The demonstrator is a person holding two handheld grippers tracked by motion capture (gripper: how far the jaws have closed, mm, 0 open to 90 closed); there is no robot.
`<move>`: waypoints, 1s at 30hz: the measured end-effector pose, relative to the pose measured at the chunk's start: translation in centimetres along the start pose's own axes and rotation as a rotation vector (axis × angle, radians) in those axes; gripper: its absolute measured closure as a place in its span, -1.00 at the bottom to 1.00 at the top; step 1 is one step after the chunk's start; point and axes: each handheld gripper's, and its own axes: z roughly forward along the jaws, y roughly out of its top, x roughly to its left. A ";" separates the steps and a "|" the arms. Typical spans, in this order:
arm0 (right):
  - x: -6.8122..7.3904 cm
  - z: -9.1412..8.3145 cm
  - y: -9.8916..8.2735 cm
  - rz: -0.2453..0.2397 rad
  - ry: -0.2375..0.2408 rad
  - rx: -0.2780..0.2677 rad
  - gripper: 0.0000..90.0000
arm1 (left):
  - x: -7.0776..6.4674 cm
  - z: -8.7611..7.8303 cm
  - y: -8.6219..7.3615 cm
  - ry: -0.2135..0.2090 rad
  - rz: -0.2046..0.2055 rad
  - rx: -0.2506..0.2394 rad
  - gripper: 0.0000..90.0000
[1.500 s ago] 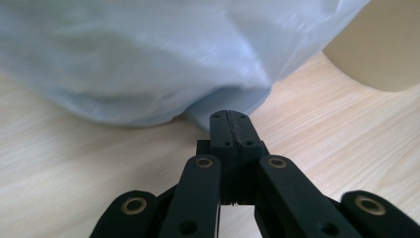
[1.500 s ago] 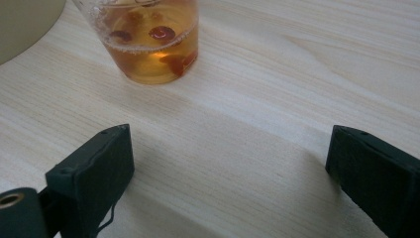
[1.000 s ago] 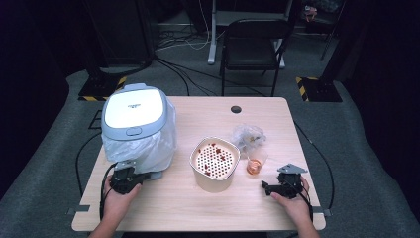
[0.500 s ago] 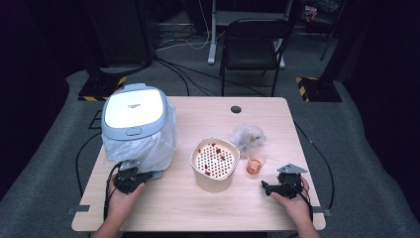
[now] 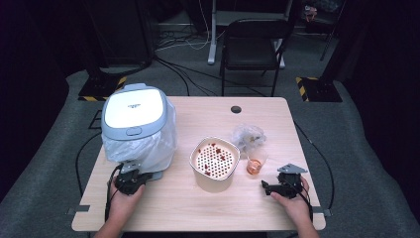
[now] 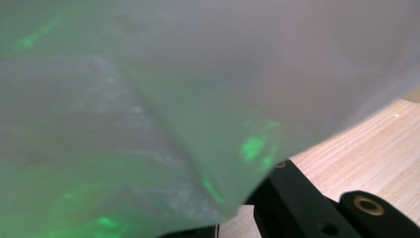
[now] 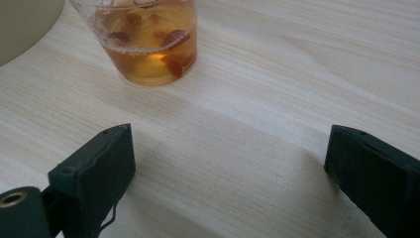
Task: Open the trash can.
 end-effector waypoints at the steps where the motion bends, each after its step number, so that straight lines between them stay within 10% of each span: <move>1: 0.0 0.0 0.0 -0.001 0.000 0.000 -0.89 | 0.0 0.1 0.1 0.001 -0.003 0.008 1.00; 12: 0.0 0.0 0.0 0.000 -0.005 -0.002 -0.88 | -0.6 0.5 0.3 0.049 0.147 0.108 1.00; 30: -0.1 -0.2 0.3 0.009 -0.011 0.008 -0.67 | -0.4 1.0 0.7 0.034 0.189 0.162 1.00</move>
